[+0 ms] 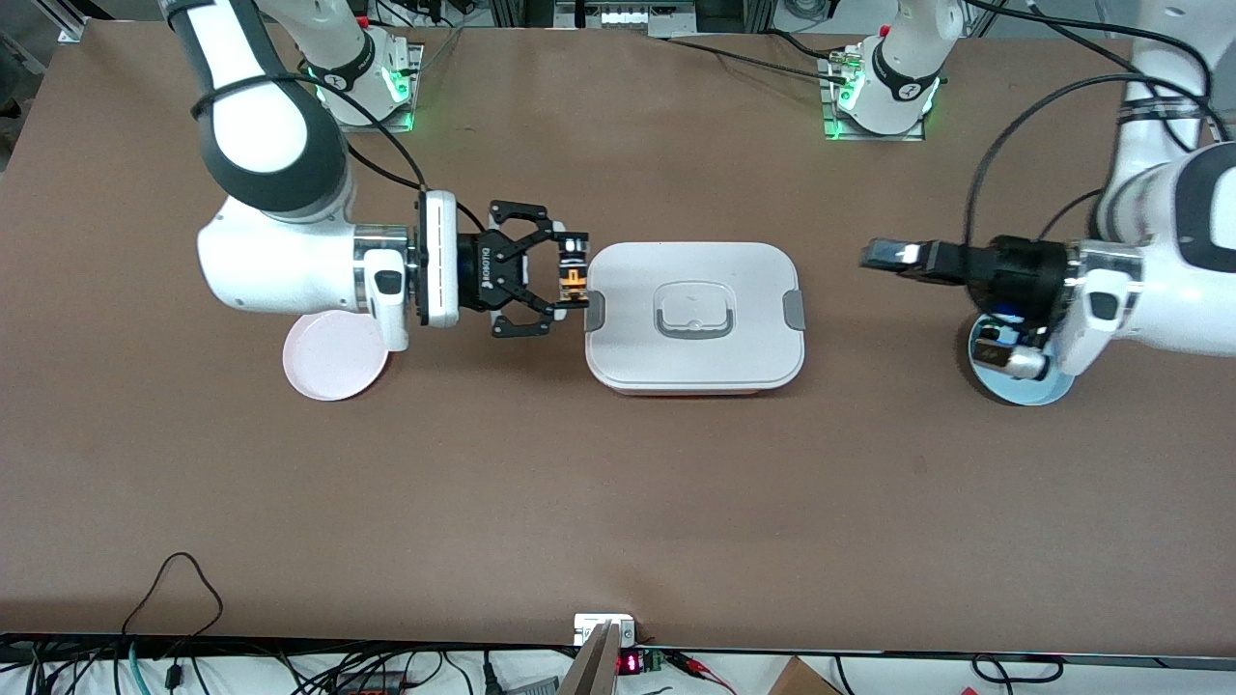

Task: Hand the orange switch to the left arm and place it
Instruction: 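Lift the switch over the box with the right gripper while the left gripper approaches, then close the left gripper on the orange switch beside the right gripper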

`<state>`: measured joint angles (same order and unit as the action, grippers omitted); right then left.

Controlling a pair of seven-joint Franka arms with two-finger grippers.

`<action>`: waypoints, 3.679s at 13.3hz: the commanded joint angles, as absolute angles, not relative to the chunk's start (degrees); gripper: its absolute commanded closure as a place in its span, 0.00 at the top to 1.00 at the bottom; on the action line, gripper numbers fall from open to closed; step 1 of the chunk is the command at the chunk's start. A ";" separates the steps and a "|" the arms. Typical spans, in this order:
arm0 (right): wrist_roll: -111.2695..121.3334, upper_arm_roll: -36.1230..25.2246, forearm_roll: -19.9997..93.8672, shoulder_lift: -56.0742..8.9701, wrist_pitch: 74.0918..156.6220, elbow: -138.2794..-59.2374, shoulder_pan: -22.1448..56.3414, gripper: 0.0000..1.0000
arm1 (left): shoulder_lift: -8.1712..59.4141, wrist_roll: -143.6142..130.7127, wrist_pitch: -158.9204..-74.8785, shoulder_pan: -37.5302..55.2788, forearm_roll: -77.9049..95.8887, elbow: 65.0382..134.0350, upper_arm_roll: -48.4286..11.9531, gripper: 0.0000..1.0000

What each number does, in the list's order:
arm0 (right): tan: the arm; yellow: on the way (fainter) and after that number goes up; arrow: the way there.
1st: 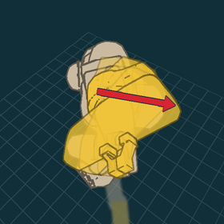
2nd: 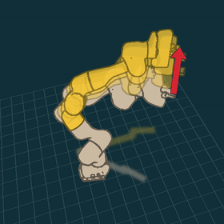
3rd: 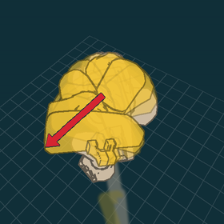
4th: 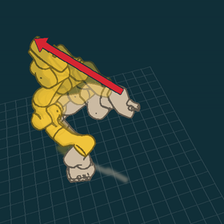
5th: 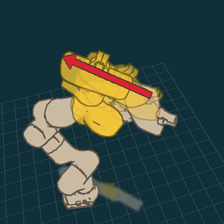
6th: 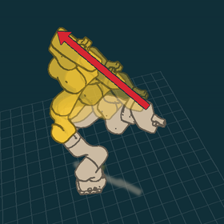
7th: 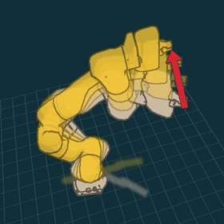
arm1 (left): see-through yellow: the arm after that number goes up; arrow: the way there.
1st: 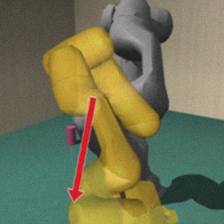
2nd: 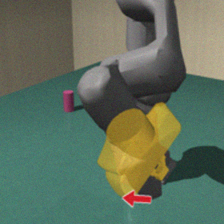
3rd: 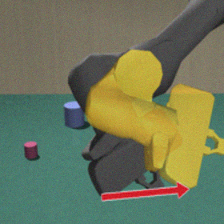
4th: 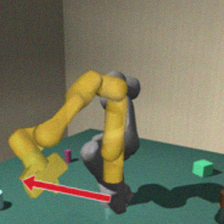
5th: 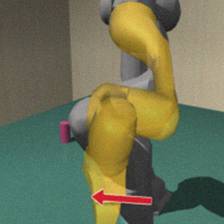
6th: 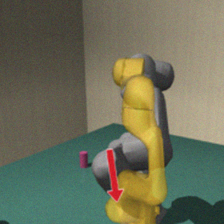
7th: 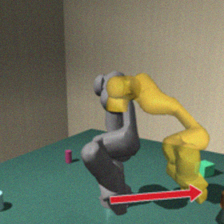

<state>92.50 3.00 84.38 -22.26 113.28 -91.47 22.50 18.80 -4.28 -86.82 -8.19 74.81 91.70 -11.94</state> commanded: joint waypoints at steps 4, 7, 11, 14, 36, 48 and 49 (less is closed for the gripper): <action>94.83 2.64 95.35 -22.68 121.64 -90.36 29.79 0.09 | 16.17 -6.06 -104.31 -5.27 80.32 97.46 -20.12 1.00; 94.83 2.64 98.25 -22.76 121.64 -89.30 30.76 0.09 | 15.12 -6.06 -104.41 -5.27 81.03 99.49 -20.56 1.00; 95.01 2.64 101.50 -23.64 121.73 -88.42 32.16 0.09 | 13.63 -7.11 -104.41 -5.36 84.01 101.69 -21.45 1.00; 94.83 2.64 101.78 -23.99 121.73 -88.24 32.69 0.09 | 13.62 -10.54 -104.41 -5.27 84.99 101.60 -21.53 1.00; 94.83 2.11 101.87 -24.70 123.22 -88.24 35.07 0.09 | 13.89 -10.37 -106.70 -5.10 85.78 101.60 -23.47 0.13; 93.96 1.93 105.91 -24.52 122.52 -88.42 35.68 1.00 | 14.06 -10.20 -106.35 -5.27 85.61 101.34 -23.47 0.00; 93.96 1.93 105.91 -24.52 122.52 -88.50 35.68 1.00 | 14.06 -10.20 -106.35 -5.27 85.61 101.16 -23.38 0.00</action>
